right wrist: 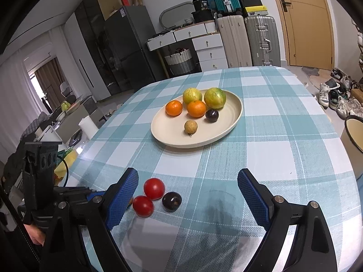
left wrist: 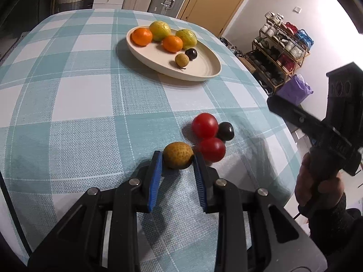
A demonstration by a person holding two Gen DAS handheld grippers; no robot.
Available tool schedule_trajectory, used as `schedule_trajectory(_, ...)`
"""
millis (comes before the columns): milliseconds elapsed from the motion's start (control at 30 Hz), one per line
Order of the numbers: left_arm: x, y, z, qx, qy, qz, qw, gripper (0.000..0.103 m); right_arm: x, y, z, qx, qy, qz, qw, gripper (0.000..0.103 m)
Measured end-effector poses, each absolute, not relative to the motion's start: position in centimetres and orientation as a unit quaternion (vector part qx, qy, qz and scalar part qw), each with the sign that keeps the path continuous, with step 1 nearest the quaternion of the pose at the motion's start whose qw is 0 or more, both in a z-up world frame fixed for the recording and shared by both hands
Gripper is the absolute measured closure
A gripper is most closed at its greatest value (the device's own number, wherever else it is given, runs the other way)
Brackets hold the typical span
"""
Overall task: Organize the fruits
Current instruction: 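Grasp the larger brown fruit with the left tool, then grasp the second dark plum with the right tool while the left tool holds its fruit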
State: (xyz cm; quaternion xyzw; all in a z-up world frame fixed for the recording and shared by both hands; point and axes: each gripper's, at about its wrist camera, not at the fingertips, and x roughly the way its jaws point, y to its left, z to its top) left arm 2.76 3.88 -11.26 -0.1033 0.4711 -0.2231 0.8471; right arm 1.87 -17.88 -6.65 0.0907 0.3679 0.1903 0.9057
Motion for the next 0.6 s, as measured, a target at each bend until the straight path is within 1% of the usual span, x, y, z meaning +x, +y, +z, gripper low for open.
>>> schedule_trajectory(533,3.1,6.4,-10.5,-0.122,0.461,-0.203,0.855,0.078,2.0,-16.6,-9.9,0.091,0.407,0.206,0.885,0.012)
schedule_trajectory(600,3.2,6.7,-10.5,-0.125,0.461,-0.201,0.855,0.078,2.2,-16.5,-10.2,0.093,0.412,0.209,0.882,0.014)
